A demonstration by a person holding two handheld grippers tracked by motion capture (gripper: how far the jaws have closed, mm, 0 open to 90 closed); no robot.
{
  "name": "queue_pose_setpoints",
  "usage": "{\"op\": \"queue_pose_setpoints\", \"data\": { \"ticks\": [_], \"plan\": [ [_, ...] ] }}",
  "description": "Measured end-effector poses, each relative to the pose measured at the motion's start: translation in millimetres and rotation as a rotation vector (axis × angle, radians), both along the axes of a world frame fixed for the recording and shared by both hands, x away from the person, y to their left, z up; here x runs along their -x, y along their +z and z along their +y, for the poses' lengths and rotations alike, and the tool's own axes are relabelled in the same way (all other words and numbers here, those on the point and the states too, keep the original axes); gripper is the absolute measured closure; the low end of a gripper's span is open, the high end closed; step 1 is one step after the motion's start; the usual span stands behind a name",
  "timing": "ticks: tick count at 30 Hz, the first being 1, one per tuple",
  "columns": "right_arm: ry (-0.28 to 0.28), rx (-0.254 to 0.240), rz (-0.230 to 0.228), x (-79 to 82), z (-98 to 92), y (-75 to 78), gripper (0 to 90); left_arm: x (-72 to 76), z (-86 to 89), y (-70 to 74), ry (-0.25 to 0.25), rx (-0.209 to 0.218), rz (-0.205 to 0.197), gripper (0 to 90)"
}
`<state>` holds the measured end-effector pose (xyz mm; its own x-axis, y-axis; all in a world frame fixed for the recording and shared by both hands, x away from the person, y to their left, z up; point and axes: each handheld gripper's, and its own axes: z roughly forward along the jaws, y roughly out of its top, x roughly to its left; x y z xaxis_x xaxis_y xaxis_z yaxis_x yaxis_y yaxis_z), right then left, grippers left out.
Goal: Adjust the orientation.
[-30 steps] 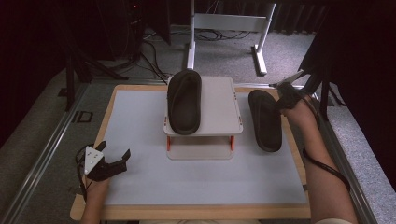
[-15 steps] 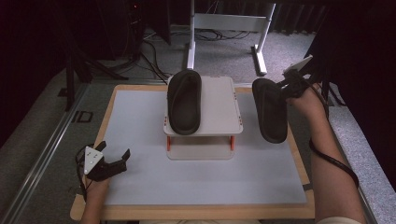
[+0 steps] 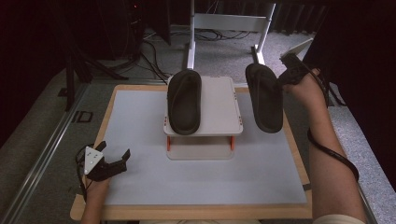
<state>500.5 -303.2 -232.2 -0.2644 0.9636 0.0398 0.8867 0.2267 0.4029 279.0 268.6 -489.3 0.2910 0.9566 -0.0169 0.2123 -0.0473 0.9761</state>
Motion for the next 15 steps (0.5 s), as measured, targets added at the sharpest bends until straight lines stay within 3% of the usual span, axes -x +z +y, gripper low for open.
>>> {"op": "queue_pose_setpoints", "data": {
  "ticks": [15],
  "plan": [
    [0.061,-0.001,-0.002,-2.3,42.5,12.2,76.2,0.2,0.3,0.0,0.001,0.002,-0.001,1.9]
  ]
}}
